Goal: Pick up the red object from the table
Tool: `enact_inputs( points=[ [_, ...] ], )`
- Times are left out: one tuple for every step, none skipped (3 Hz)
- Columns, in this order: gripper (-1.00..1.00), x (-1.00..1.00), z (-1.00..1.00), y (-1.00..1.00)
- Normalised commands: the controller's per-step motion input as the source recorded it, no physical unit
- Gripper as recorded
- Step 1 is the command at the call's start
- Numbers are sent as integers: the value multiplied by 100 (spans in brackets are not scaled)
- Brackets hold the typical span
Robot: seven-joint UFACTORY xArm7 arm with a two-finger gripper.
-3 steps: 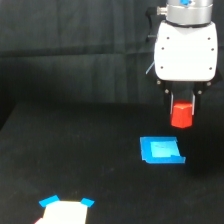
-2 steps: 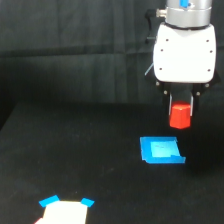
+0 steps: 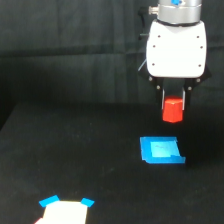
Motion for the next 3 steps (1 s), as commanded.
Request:
enact_inputs(
  points=[
    [-98,-14,6,-35],
    [-68,13,-5,-13],
    [-100,21,57,51]
  ],
)
